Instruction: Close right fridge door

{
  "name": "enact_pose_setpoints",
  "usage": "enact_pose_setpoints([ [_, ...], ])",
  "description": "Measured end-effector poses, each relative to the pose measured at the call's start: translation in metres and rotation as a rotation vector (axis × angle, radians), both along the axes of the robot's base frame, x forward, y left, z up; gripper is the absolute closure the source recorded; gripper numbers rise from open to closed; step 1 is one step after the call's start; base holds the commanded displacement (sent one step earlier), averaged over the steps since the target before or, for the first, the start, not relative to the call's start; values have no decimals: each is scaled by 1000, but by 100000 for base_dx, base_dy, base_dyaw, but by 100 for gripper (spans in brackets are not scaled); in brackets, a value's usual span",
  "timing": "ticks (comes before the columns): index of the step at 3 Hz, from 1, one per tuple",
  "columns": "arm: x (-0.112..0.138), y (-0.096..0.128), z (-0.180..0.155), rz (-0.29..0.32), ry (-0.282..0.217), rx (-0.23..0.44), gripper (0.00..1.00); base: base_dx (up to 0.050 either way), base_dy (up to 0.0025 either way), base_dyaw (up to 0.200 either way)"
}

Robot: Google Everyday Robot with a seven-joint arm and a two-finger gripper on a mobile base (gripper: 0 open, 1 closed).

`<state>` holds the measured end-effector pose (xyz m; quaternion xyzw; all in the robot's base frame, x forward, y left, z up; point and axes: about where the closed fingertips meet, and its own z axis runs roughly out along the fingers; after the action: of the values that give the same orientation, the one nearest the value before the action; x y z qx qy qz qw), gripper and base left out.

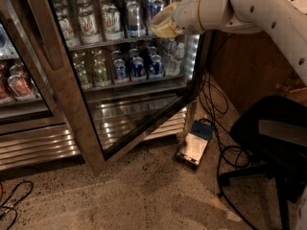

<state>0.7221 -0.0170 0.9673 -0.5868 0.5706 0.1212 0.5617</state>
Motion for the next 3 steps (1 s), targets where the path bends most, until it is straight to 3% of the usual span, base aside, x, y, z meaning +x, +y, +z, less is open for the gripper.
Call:
enact_pose_setpoints([
  [3, -1, 0, 0, -10, -1, 4, 100, 0, 0, 0],
])
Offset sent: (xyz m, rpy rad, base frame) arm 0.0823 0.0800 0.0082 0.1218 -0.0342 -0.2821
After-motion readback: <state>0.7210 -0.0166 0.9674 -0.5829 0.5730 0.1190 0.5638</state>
